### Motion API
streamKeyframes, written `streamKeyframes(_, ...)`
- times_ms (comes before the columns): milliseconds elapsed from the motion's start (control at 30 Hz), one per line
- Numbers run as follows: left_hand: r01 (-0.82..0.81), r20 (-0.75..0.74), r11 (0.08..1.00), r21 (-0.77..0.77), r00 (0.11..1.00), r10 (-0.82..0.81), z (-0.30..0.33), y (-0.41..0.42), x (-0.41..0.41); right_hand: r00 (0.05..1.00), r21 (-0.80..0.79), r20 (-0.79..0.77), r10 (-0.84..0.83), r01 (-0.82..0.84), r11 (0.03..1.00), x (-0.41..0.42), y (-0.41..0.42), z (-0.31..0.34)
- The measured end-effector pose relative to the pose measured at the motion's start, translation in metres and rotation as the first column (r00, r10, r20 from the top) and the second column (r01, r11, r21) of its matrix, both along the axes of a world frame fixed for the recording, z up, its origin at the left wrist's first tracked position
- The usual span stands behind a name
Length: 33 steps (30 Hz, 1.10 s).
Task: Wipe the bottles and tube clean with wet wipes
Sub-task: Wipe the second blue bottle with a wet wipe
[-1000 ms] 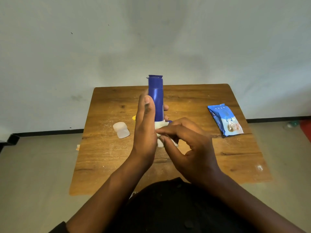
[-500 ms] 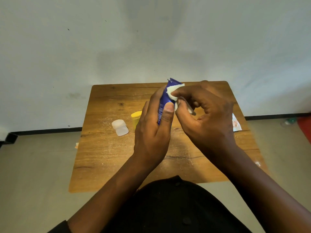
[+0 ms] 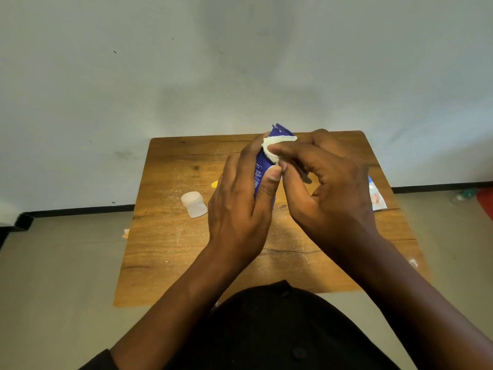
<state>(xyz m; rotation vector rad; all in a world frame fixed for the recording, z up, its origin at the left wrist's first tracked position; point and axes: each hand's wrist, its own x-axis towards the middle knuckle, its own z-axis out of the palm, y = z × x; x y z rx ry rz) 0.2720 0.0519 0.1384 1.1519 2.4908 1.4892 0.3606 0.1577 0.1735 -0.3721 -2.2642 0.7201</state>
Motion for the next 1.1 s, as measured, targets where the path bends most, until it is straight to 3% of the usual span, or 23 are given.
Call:
streamKeyframes(100,0.012,0.163,0.988,0.151,0.986,-0.037,0.0019,0.0024,0.0004,0.999,-0.062,-0.021,-0.037,0.035,0.997,-0.0042,-0.0033,-0.0026)
streamKeyframes(300,0.055,0.214,0.958,0.282,0.970,-0.119,0.0089,0.0045,-0.0016,0.996,-0.188,-0.060,-0.067,0.055,0.981,-0.0052,0.0014,-0.0035)
streamKeyframes(700,0.013,0.071,0.988,0.154,0.997,-0.024,0.0096,0.0025,-0.0048,0.992,-0.028,-0.108,-0.058,0.055,0.998,-0.0041,0.0025,0.0035)
streamKeyframes(967,-0.013,-0.033,0.999,0.040,0.999,0.015,0.0072,0.0006,-0.0046,0.993,-0.038,-0.115,-0.040,0.036,0.999,-0.0048,-0.0036,0.0046)
streamKeyframes(1033,0.010,-0.024,0.999,0.035,1.000,-0.009,0.0062,0.0010,-0.0035,0.995,-0.064,-0.103,-0.014,0.008,0.998,-0.0058,-0.0054,0.0054)
streamKeyframes(1100,0.055,0.078,0.992,0.116,0.995,-0.064,0.0042,0.0028,-0.0031,0.996,-0.071,-0.086,0.008,-0.014,0.997,-0.0079,-0.0053,0.0049)
